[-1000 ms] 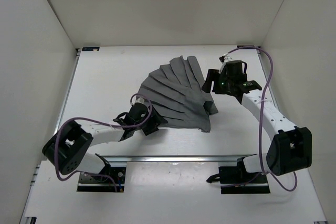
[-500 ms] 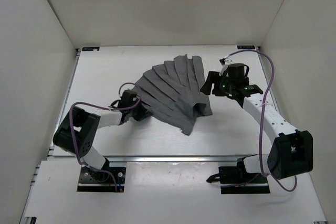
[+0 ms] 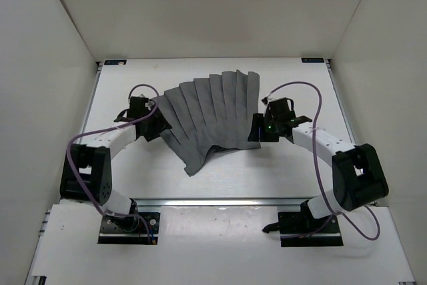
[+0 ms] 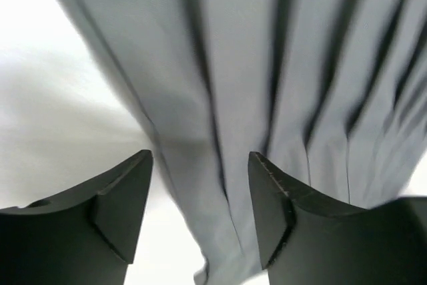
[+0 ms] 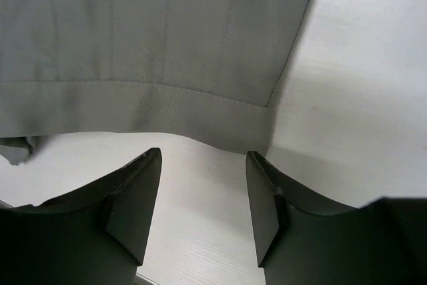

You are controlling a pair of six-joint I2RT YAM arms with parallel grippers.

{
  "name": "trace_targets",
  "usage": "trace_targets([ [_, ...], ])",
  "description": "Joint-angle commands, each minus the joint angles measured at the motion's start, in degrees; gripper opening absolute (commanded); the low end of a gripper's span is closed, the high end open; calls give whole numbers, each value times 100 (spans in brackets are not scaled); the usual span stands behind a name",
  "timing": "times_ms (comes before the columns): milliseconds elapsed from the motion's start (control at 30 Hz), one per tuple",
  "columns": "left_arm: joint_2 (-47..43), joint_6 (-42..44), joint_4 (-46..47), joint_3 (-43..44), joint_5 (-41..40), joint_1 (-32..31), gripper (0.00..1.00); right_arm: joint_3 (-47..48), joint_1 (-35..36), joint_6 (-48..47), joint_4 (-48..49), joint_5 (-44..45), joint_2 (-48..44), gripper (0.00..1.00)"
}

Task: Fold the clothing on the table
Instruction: Flatten the skirt out

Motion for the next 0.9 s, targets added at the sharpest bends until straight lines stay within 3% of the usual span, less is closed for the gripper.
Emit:
trace_targets([
  [0, -733, 358, -422, -122, 548, -427, 71, -35, 73, 106, 332, 173, 268, 50],
  [67, -1040, 69, -274, -473, 619, -692, 75, -43, 117, 62, 323, 332, 400, 51],
  [267, -2035, -486, -35, -1949, 760, -1114, 74, 141, 231, -96, 174, 736, 1042, 52],
  [400, -2176, -661, 96, -2258, 751, -1308, 74, 211, 327, -79, 121, 947, 1323, 51],
  [433, -2202, -723, 227, -2337, 673, -1360, 74, 299, 345, -148, 104, 965, 1358, 31],
  [500, -2106, -820, 350, -2435, 733, -1500, 75, 343, 319, -123, -10, 887, 1499, 0],
  [867, -1316, -1092, 350, -2039, 285, -2161, 81, 256, 310, -158, 68, 772, 1192, 0],
])
